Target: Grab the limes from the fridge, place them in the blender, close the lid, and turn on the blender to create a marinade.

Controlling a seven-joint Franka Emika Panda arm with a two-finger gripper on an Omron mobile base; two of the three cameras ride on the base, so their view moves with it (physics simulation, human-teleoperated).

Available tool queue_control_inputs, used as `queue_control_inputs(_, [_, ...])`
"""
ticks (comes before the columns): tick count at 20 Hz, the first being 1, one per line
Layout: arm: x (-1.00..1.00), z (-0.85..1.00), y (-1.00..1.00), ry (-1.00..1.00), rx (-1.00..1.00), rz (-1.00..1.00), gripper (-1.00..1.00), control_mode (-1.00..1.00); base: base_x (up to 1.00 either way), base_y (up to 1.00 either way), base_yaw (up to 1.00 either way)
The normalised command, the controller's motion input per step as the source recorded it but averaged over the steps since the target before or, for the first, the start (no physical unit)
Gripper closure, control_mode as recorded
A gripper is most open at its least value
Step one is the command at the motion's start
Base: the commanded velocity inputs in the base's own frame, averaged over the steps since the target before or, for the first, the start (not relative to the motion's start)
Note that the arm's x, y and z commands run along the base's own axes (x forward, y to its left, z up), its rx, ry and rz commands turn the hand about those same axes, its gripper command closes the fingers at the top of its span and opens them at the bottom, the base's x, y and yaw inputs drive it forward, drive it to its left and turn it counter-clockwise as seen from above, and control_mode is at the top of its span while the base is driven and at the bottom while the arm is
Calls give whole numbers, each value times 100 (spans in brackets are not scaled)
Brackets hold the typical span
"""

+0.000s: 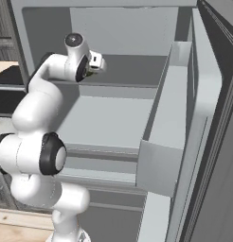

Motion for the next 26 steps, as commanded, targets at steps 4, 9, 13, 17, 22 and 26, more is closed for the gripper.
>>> queue_control_inputs(4, [-100, 0, 0, -12, 0, 2, 100, -100, 0, 0, 0])
queue_control_inputs(9, [-100, 11, 0, -14, 0, 0, 100, -100, 0, 0, 0])
queue_control_inputs(13, [-100, 10, 0, -7, 0, 0, 100, -100, 0, 0, 0])
queue_control_inputs(17, [-100, 5, 0, 0, 0, 0, 100, -100, 0, 0, 0])
queue_control_inputs(22, [-100, 3, 0, 4, 0, 0, 100, -100, 0, 0, 0])
queue_control_inputs(26, [-100, 4, 0, 22, 0, 0, 100, -100, 0, 0, 0])
